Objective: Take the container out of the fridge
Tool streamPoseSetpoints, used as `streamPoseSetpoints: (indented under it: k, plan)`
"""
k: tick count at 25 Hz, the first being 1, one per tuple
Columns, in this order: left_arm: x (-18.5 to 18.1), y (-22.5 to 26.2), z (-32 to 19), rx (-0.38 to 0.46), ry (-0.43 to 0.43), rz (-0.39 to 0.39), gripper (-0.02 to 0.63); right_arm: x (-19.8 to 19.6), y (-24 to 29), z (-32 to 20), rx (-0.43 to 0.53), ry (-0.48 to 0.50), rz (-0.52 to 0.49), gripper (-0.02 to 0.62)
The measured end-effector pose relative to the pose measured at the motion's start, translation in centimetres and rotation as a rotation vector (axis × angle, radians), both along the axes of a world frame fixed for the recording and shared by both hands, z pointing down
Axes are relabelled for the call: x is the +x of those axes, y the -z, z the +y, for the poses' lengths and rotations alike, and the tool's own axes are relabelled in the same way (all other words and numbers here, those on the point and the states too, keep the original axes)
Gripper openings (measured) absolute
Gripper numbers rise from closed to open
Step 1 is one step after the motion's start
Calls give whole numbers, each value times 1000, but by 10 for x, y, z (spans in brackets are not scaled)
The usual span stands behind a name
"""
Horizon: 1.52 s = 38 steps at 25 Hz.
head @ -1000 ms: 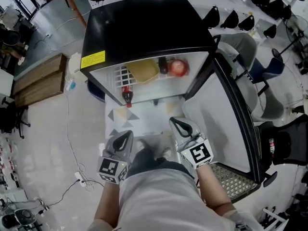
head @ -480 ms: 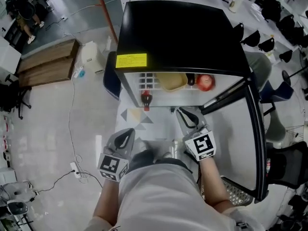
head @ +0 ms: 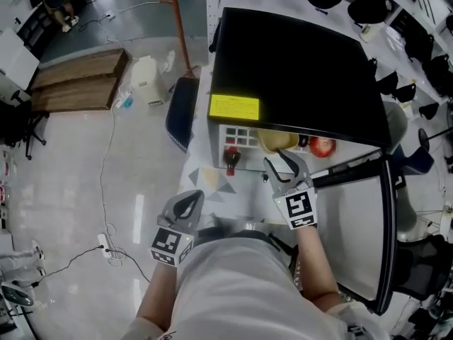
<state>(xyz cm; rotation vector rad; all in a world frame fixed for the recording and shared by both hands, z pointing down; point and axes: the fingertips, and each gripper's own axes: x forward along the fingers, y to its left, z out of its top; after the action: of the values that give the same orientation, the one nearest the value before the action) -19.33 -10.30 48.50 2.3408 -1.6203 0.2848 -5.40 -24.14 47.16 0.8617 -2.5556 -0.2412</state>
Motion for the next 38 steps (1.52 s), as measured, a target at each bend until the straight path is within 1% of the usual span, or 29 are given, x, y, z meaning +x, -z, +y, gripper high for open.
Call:
streamPoseSetpoints:
  k: [3, 6, 11, 14, 17, 18, 20, 25, 27, 29, 32, 38]
  plan:
    - [-10, -3, -4, -3, 12, 6, 8, -9, -9, -10, 22, 12, 81, 144]
    - [-16, -7, -7, -9, 23, 14, 8, -15, -20, -17, 41, 30, 178, 144]
    - [-19, -10, -10, -11, 24, 24, 8, -18, -38, -25, 61, 31, 321, 144]
    - [-21, -10, -12, -10, 27, 27, 8, -21, -43, -27, 88, 41, 374, 144]
    - [-22, -11, -13, -13, 34, 35, 8, -22, -43, -28, 100, 43, 390, 140]
    - [-22, -11, -13, -13, 34, 35, 8, -21, -42, -29, 103, 40, 392, 136]
    - [-23, -11, -13, -14, 33, 34, 8, -20, -40, -30, 100, 37, 390, 105]
    - [-23, -10, -12, -15, 33, 33, 8, -18, -41, -24, 46, 56, 369, 74]
    - [-22, -10, -11, -13, 32, 35, 8, -18, -42, -19, 30, 64, 366, 49]
    - [-19, -10, -10, -14, 26, 34, 8, -16, -41, -15, 12, 63, 347, 43]
    - [-12, -10, -7, -17, 11, 33, 8, -14, -35, -7, -7, 59, 285, 40]
    - [5, -11, -3, -19, -17, 31, 8, -10, -18, 16, -59, 76, 103, 37]
